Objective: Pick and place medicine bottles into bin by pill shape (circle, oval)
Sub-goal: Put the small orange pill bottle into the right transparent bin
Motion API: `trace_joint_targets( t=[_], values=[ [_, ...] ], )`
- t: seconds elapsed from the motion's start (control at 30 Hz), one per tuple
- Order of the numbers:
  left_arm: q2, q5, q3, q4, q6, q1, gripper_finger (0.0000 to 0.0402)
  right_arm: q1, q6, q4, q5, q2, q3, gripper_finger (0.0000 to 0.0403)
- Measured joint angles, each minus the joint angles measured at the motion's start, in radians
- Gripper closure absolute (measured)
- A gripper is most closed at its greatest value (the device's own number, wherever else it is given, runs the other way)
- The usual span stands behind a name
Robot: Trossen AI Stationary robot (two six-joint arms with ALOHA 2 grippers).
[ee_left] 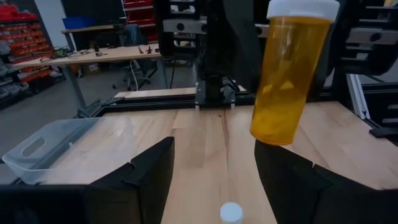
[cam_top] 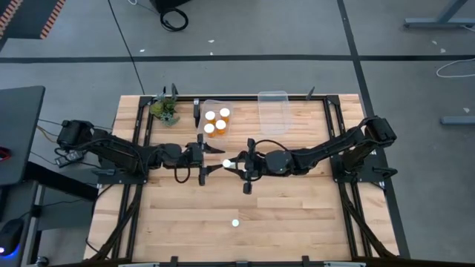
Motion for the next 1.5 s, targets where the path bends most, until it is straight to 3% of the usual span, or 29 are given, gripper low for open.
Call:
trace_joint_targets(
  t=[1.1, 1.5],
  values=[
    [-0.001, 0.005, 0.0, -0.021, 0.0, 0.001, 0.0171, 0.009, -0.02, -0.056, 0.028, -0.007, 0.001, 0.028],
    [-0.005, 0.0, 0.002, -0.126, -0.04, -0.002, 0.0171, 0.001, -0.023, -0.191, 0.057, -0.132, 0.001, 0.0279]
  ],
)
